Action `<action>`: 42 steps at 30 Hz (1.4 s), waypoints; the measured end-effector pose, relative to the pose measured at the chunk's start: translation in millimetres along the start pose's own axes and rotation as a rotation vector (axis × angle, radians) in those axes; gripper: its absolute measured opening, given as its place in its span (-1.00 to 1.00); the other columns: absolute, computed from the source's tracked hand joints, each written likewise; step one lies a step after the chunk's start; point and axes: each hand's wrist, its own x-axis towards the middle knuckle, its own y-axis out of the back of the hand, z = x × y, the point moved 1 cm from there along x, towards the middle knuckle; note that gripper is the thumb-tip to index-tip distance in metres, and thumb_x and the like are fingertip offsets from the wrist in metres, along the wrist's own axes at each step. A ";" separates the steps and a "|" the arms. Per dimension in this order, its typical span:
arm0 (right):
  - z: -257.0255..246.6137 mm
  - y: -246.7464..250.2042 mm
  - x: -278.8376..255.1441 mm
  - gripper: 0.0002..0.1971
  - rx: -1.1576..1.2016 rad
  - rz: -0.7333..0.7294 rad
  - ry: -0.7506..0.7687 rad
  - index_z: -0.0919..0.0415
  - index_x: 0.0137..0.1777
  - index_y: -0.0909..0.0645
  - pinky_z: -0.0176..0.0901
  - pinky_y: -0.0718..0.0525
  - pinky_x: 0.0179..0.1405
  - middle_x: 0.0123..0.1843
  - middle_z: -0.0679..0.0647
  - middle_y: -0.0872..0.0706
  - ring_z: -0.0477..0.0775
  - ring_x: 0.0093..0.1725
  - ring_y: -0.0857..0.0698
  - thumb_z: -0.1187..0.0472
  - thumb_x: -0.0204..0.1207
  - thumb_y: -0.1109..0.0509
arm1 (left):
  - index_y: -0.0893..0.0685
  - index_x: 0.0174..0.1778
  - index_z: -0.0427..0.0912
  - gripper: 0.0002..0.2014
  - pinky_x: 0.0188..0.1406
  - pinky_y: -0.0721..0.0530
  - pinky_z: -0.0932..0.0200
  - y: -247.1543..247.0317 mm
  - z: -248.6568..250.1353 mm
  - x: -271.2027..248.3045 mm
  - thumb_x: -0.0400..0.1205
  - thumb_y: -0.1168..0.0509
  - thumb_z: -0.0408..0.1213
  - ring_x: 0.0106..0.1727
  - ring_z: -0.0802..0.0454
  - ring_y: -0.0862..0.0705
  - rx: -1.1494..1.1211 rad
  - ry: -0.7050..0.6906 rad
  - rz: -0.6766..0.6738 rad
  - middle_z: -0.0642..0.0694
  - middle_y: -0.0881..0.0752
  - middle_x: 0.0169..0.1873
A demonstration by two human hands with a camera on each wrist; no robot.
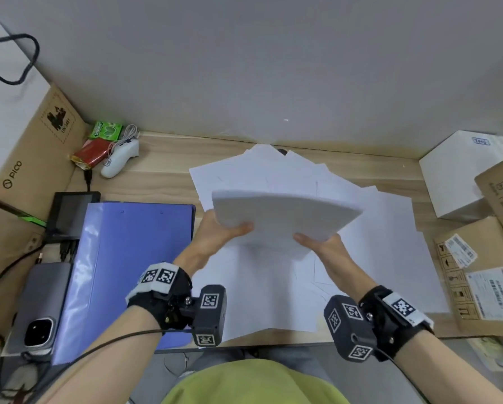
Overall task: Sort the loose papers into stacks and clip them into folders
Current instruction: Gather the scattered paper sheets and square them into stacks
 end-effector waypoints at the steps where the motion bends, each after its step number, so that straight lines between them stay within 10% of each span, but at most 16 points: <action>1: -0.7 -2.1 1.0 -0.65 0.026 0.013 0.010 0.00 0.18 -0.65 -0.23 -0.61 0.17 0.15 -0.08 -0.80 -0.05 0.22 -0.72 0.25 0.41 -0.56 | -0.70 0.05 0.13 -0.62 0.10 -0.64 0.21 -0.5 -0.5 0.1 0.43 -0.58 -0.37 0.08 0.23 -0.77 -0.005 -0.003 0.004 0.14 -0.82 0.01; 9: -71.9 -3.5 12.3 -0.79 0.315 0.054 0.355 0.15 0.14 -0.66 -0.19 -0.66 0.18 0.15 0.08 -0.76 0.07 0.20 -0.71 0.26 0.52 -0.42 | -0.77 0.06 -0.13 -0.69 0.08 -0.73 0.18 8.1 58.3 14.9 0.43 -0.56 -0.42 0.08 0.01 -0.80 -0.106 -0.225 0.074 -0.04 -0.84 0.01; 16: -30.0 -8.5 18.3 -0.62 0.081 0.215 0.144 0.16 -0.25 -0.43 -0.26 -0.35 -0.26 -0.35 -0.10 -0.49 -0.11 -0.32 -0.42 0.67 0.30 -0.04 | -0.72 0.18 -0.12 -0.61 0.14 -0.69 0.16 11.2 13.6 13.3 0.43 -0.57 -0.35 0.13 0.07 -0.78 -0.036 -0.048 0.096 0.00 -0.82 0.07; 28: -20.2 -9.7 31.5 -0.59 0.123 0.190 0.086 0.37 0.15 -0.55 -0.17 -0.52 0.09 0.03 0.08 -0.66 0.04 0.04 -0.59 0.59 0.34 -0.09 | -0.60 -0.06 -0.10 -0.66 -0.06 -0.55 0.20 8.3 6.0 21.6 0.47 -0.15 -0.62 -0.09 0.05 -0.59 0.042 0.011 0.144 -0.01 -0.67 -0.15; 35: 19.2 -17.9 26.1 -0.61 -0.021 0.148 -0.086 0.03 0.52 -0.37 -0.20 -0.27 0.34 0.35 -0.17 -0.52 -0.12 0.33 -0.44 0.23 0.73 -0.05 | -0.55 0.10 0.02 -0.69 -0.09 -0.46 0.36 -9.1 -30.7 6.7 0.63 -0.14 -0.50 0.00 0.24 -0.58 -0.008 0.168 0.159 0.18 -0.66 -0.04; 42: 23.5 -17.5 41.0 -0.85 -0.137 0.139 -0.141 0.22 -0.14 -0.41 -0.11 -0.34 -0.17 -0.17 0.06 -0.43 0.02 -0.18 -0.38 0.19 0.63 -0.13 | -0.55 0.26 0.15 -0.61 0.06 -0.53 0.32 17.3 -35.2 7.1 0.68 -0.10 -0.43 0.19 0.23 -0.60 0.029 0.202 0.191 0.18 -0.67 0.17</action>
